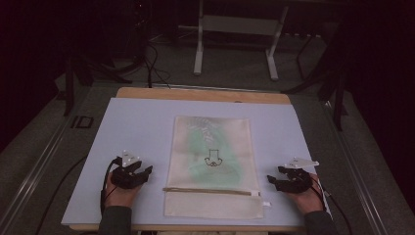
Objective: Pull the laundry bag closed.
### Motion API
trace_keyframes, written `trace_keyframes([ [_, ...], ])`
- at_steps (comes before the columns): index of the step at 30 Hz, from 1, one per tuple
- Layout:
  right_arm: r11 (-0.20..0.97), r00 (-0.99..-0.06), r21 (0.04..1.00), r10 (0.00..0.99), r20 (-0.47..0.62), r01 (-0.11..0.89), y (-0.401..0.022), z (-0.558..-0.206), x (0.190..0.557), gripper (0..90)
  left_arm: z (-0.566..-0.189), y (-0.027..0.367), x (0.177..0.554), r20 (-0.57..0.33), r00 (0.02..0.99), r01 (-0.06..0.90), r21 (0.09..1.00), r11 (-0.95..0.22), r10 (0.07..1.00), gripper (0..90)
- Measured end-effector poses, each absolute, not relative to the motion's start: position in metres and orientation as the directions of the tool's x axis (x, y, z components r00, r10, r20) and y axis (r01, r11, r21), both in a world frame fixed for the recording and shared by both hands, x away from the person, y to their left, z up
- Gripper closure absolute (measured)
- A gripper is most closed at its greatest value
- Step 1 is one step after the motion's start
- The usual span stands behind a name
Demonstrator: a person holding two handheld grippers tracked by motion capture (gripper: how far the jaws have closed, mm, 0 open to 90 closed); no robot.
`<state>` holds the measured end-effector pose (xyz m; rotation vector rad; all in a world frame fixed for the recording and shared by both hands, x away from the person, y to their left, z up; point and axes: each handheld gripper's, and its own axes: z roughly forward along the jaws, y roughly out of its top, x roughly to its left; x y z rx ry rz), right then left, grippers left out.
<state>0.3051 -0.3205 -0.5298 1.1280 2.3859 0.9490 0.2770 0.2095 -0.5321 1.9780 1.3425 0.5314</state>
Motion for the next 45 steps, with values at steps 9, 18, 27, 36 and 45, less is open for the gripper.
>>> trace_keyframes([
  [9,0.521,-0.684,0.674,0.729,-0.03,0.525,-0.312,-0.521,0.3,43.3,-0.531,0.208,0.276,-0.042,0.421,0.638,0.724,-0.263,0.906,52.4],
  [18,0.578,-0.737,0.647,0.675,-0.036,0.497,-0.3,-0.516,0.299,43.4,-0.532,0.206,0.276,-0.038,0.443,0.638,0.715,-0.285,0.896,52.6],
  [27,0.631,-0.773,0.613,0.632,-0.051,0.475,-0.289,-0.511,0.3,42.7,-0.532,0.204,0.276,-0.031,0.458,0.637,0.708,-0.304,0.889,52.8],
  [36,0.677,-0.812,0.589,0.581,-0.058,0.442,-0.276,-0.505,0.3,43.2,-0.532,0.203,0.276,-0.031,0.468,0.634,0.708,-0.311,0.883,53.1],
  [45,0.724,-0.847,0.561,0.527,-0.074,0.402,-0.259,-0.501,0.301,43.5,-0.532,0.202,0.275,-0.019,0.479,0.63,0.703,-0.329,0.878,53.1],
])
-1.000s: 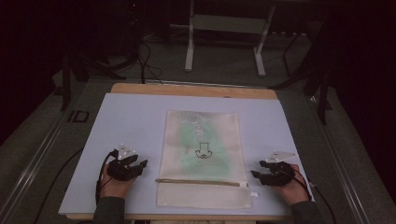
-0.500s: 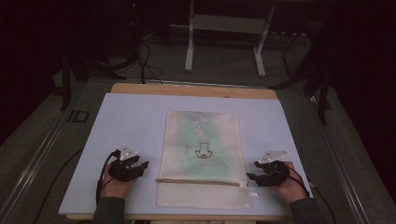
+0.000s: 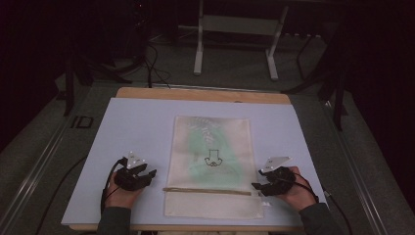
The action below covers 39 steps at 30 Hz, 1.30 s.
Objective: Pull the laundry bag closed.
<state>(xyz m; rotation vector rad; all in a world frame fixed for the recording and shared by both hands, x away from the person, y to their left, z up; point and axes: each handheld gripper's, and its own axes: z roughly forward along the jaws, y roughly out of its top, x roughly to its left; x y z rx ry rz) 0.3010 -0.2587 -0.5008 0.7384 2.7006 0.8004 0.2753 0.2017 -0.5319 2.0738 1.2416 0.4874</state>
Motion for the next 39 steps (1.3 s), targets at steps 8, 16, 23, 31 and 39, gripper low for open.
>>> trace_keyframes([
  [8,0.733,-0.873,0.565,0.486,-0.046,0.379,-0.246,-0.498,0.301,43.4,-0.532,0.201,0.275,-0.021,0.485,0.627,0.705,-0.331,0.874,53.2],
  [16,0.748,-0.891,0.559,0.453,-0.036,0.358,-0.231,-0.498,0.302,43.6,-0.532,0.201,0.275,-0.024,0.49,0.625,0.706,-0.333,0.871,53.2],
  [23,0.767,-0.909,0.552,0.414,-0.036,0.328,-0.216,-0.497,0.303,43.6,-0.532,0.201,0.275,-0.025,0.494,0.625,0.705,-0.335,0.869,53.4],
  [31,0.784,-0.925,0.547,0.377,-0.044,0.293,-0.201,-0.497,0.304,43.5,-0.531,0.201,0.275,-0.032,0.494,0.626,0.706,-0.33,0.869,53.6],
  [39,0.795,-0.939,0.545,0.343,-0.043,0.265,-0.185,-0.495,0.305,43.2,-0.531,0.202,0.275,-0.034,0.493,0.627,0.707,-0.328,0.869,53.6],
])
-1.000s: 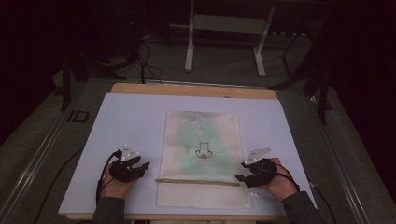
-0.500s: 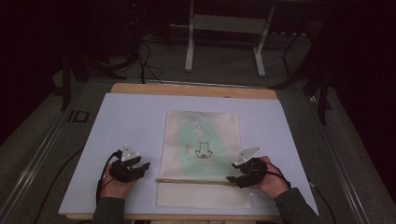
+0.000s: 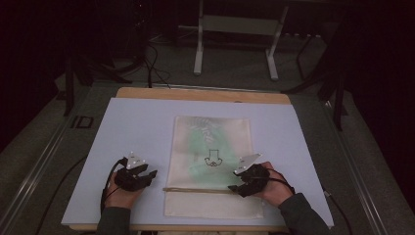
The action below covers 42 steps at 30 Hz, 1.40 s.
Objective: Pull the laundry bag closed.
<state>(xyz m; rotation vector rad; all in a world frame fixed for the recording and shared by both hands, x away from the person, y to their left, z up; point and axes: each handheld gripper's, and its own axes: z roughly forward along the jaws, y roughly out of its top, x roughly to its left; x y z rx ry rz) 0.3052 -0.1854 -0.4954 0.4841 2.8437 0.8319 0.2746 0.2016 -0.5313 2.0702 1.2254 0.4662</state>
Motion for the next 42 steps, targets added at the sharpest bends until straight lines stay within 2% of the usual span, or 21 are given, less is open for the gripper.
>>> trace_keyframes([
  [42,0.832,-0.983,0.539,0.179,-0.037,0.131,-0.108,-0.488,0.307,45.7,-0.531,0.204,0.275,-0.039,0.496,0.627,0.708,-0.326,0.868,53.5],
])
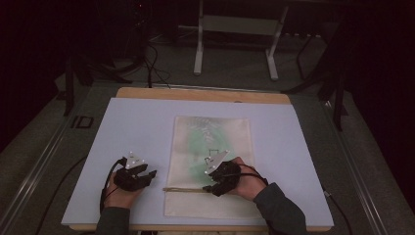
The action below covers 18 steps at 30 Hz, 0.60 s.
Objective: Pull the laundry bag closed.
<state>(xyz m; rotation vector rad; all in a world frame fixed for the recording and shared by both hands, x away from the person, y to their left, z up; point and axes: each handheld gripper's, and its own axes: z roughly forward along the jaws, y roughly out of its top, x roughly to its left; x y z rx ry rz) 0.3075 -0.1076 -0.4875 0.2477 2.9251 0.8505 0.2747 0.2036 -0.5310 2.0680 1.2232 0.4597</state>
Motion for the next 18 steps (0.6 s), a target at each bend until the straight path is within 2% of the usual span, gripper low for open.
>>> trace_keyframes([
  [14,0.829,-0.99,0.549,0.141,-0.025,0.104,-0.09,-0.486,0.307,52.8,-0.531,0.203,0.275,-0.039,0.498,0.627,0.707,-0.328,0.866,53.5],
  [18,0.83,-0.992,0.55,0.125,-0.02,0.093,-0.083,-0.487,0.307,57.6,-0.531,0.203,0.275,-0.039,0.499,0.626,0.706,-0.329,0.866,53.5],
])
